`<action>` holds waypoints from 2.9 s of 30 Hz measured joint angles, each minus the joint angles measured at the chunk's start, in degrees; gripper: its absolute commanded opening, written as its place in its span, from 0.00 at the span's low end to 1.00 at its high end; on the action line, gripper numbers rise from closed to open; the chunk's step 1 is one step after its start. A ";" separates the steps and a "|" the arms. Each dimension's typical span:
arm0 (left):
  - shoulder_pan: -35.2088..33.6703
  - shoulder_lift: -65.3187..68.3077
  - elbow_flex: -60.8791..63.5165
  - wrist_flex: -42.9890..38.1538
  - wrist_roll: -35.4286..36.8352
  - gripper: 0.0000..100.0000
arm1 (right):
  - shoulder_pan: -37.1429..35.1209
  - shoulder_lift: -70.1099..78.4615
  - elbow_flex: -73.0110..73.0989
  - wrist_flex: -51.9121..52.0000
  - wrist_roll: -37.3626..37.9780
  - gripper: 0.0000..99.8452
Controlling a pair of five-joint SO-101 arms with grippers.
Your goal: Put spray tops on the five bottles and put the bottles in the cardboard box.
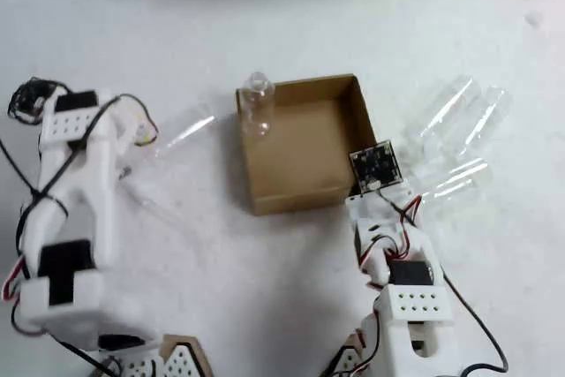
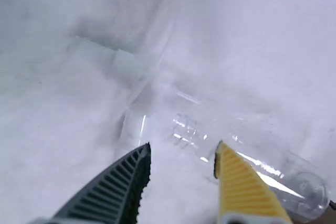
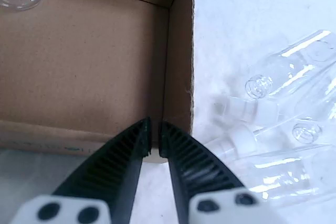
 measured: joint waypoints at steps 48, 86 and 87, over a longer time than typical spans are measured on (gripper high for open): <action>12.48 22.59 -30.42 8.00 9.14 0.26 | 0.00 0.00 0.00 0.00 0.00 0.02; 4.84 32.70 -46.68 29.89 -8.18 0.33 | 0.00 0.00 0.00 0.00 0.00 0.02; 3.52 32.70 -47.74 29.89 -8.18 0.33 | 0.00 0.00 0.00 0.00 0.00 0.02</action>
